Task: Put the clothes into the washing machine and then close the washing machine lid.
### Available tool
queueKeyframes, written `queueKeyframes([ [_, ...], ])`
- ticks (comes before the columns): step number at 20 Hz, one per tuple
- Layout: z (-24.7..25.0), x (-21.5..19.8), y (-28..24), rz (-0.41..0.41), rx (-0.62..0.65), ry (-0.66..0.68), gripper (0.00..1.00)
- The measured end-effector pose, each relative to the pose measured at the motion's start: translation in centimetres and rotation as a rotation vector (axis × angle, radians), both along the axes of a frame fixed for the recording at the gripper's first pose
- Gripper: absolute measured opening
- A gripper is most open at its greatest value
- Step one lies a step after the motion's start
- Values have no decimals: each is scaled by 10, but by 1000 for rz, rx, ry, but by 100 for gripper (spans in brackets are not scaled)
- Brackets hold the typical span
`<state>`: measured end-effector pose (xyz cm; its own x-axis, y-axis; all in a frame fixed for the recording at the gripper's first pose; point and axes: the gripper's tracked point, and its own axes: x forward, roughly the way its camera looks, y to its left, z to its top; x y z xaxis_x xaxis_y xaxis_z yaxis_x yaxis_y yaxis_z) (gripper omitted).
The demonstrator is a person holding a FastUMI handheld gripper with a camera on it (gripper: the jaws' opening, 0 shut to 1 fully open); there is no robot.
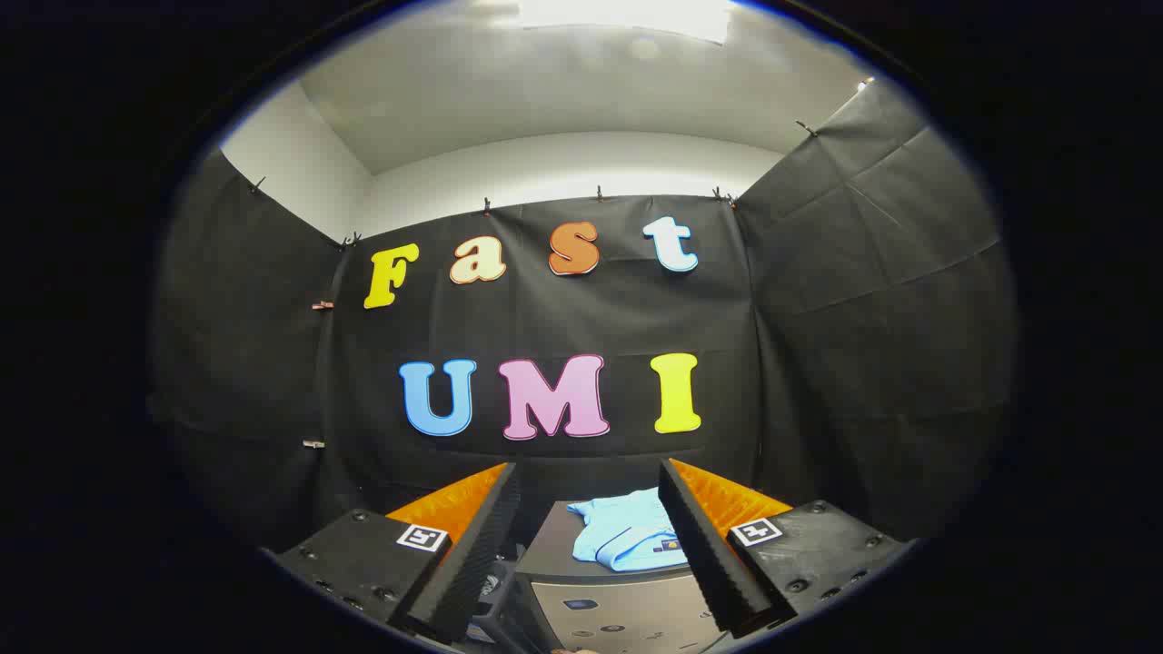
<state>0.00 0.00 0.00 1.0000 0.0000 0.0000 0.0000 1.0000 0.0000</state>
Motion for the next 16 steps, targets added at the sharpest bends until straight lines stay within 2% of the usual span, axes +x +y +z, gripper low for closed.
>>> queueKeyframes([
  [16,3,6,-7,-11,11,3,97],
])
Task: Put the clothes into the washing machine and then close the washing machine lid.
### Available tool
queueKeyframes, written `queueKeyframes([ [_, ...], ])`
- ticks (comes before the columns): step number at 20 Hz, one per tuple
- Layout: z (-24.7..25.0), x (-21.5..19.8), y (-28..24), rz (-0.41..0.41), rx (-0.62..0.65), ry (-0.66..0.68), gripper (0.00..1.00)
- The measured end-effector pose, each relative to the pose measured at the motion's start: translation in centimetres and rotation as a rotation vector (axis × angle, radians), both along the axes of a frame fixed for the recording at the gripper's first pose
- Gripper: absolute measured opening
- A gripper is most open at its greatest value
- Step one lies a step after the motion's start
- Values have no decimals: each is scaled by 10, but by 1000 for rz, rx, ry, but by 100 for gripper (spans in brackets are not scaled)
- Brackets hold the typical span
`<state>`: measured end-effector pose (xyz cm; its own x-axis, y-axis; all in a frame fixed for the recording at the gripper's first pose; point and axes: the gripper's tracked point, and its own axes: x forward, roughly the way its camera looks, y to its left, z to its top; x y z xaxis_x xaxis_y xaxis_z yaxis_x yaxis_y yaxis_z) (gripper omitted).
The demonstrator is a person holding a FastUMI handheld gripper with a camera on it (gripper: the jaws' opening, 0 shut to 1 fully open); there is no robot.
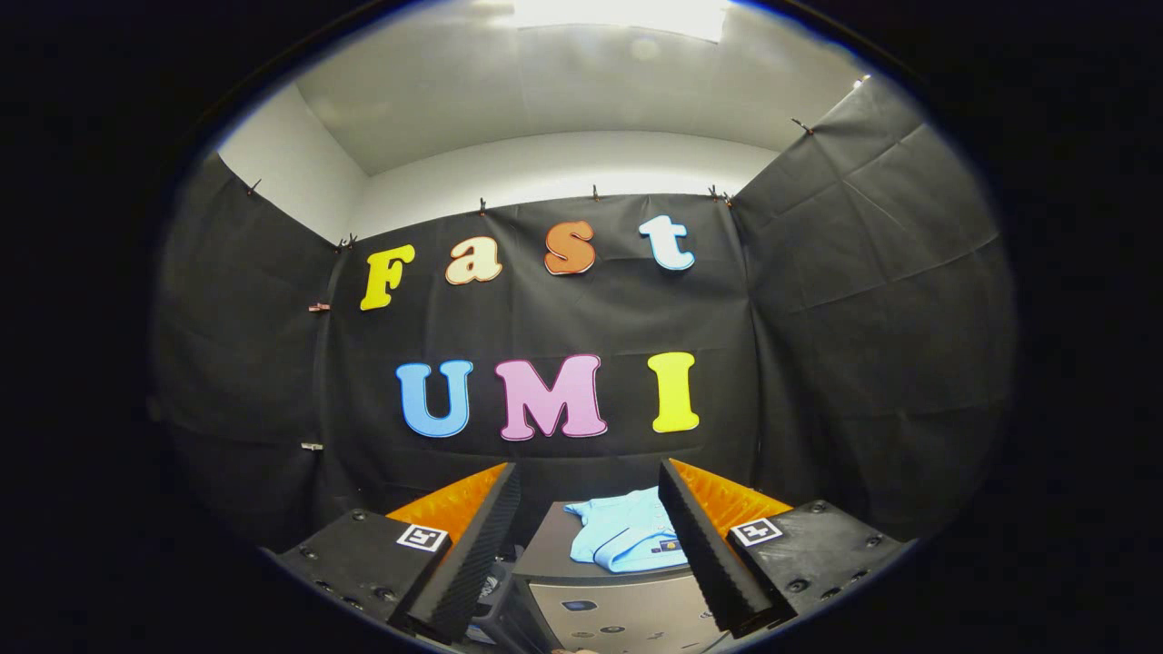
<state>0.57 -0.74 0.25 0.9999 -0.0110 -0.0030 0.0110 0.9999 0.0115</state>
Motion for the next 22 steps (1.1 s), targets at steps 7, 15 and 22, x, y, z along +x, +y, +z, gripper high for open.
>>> queueKeyframes([
  [7,-4,6,-3,-5,-3,10,97],
  [15,-11,20,-9,-11,-9,23,97],
  [22,-21,49,-19,-23,-23,49,97],
])
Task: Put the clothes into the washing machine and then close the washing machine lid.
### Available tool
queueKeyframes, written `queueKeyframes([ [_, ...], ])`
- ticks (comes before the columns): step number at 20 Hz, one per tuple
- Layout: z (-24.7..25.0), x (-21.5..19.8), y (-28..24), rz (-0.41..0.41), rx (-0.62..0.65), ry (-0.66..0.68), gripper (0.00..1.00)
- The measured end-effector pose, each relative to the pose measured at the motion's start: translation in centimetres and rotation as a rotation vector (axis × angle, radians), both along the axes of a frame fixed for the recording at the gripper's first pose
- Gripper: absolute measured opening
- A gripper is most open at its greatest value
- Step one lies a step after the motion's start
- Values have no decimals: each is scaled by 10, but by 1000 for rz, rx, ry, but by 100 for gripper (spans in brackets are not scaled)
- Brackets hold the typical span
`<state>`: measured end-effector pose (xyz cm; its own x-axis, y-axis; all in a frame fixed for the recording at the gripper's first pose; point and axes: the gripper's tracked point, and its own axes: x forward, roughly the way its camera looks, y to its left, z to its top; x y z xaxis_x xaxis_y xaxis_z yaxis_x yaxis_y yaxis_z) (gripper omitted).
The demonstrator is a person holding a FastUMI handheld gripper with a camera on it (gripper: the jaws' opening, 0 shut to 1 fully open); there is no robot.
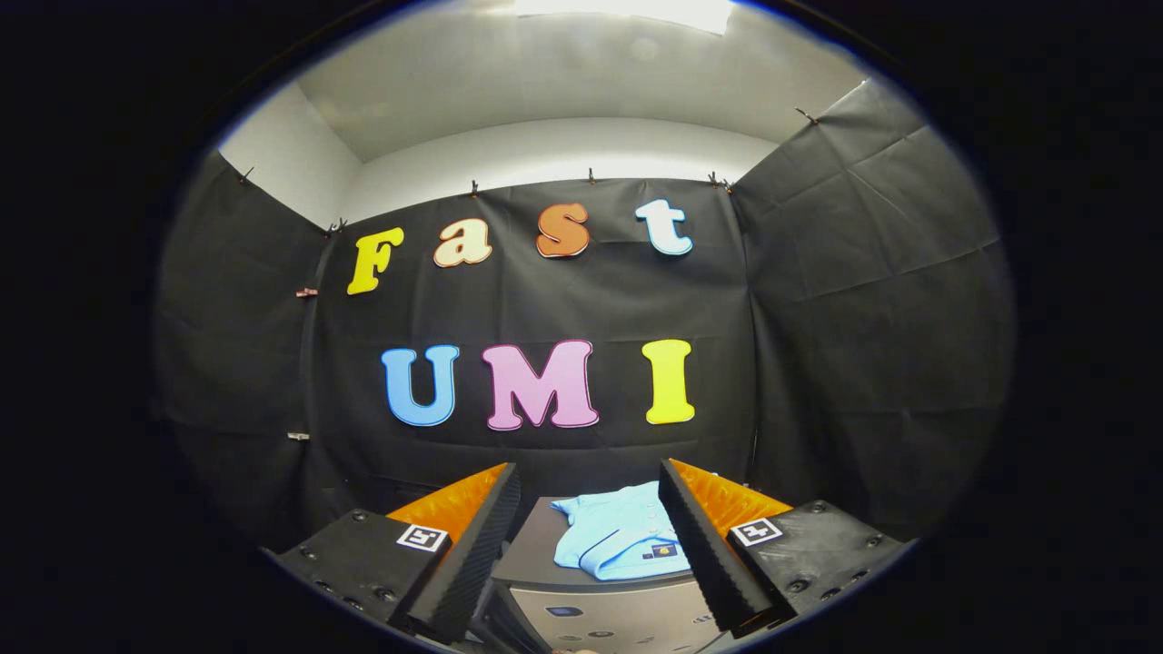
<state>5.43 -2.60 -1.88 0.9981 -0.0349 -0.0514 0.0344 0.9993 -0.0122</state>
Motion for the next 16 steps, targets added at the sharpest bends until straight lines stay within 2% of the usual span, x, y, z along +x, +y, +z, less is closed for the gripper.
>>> queueKeyframes([
  [7,-20,54,-21,-20,-8,72,97],
  [16,-102,135,-51,-52,-29,314,98],
])
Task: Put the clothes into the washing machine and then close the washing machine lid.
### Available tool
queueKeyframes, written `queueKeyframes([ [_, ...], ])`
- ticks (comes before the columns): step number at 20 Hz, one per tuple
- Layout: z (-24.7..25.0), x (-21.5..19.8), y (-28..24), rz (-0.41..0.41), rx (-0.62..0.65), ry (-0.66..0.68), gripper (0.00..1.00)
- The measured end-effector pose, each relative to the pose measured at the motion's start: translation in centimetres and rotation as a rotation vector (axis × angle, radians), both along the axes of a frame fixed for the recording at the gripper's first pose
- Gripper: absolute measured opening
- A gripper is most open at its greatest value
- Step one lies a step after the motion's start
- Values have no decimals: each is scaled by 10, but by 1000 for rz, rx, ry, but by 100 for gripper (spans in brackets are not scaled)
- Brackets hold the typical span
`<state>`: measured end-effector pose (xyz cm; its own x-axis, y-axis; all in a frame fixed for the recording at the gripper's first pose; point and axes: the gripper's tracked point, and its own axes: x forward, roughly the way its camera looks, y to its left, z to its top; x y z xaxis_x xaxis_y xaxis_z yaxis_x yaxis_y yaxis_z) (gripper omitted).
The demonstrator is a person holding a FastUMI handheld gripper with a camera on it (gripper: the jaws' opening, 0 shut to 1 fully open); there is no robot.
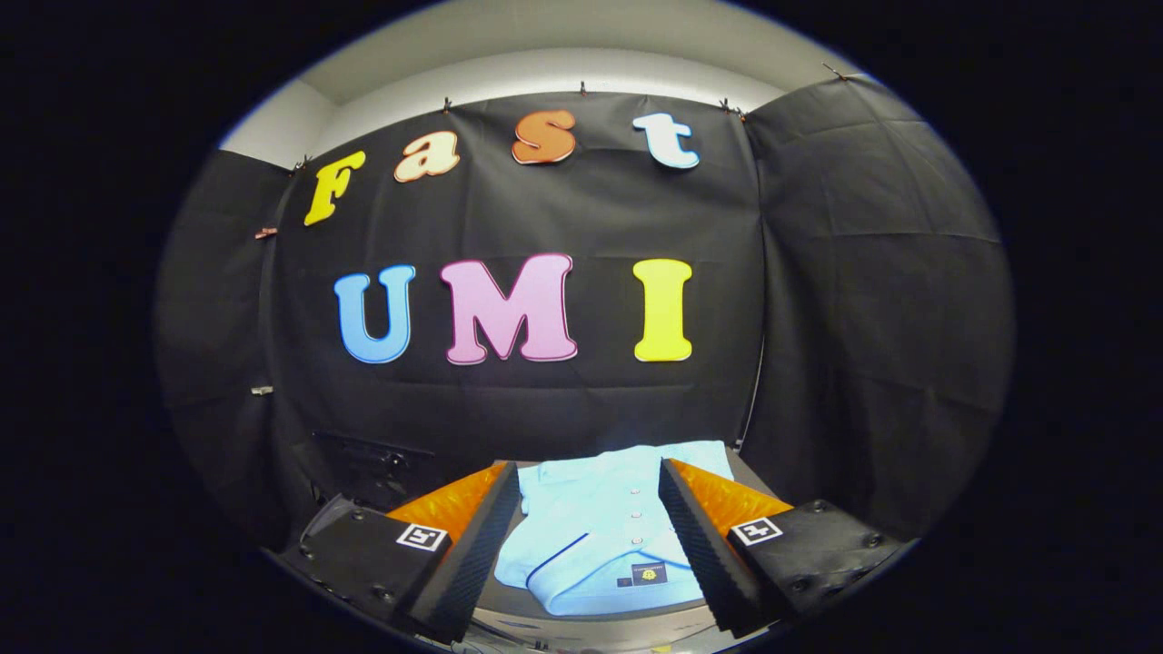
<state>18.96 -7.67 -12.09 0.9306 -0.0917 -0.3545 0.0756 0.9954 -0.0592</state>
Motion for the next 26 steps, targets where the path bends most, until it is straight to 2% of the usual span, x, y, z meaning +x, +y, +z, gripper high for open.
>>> queueKeyframes([
  [5,-49,34,-22,-40,-3,136,99],
  [11,-91,54,-51,-93,-26,291,99],
  [20,-142,60,-64,-101,-75,519,98],
  [24,-155,57,-65,-77,-124,634,99],
  [26,-159,55,-62,-62,-104,679,98],
])
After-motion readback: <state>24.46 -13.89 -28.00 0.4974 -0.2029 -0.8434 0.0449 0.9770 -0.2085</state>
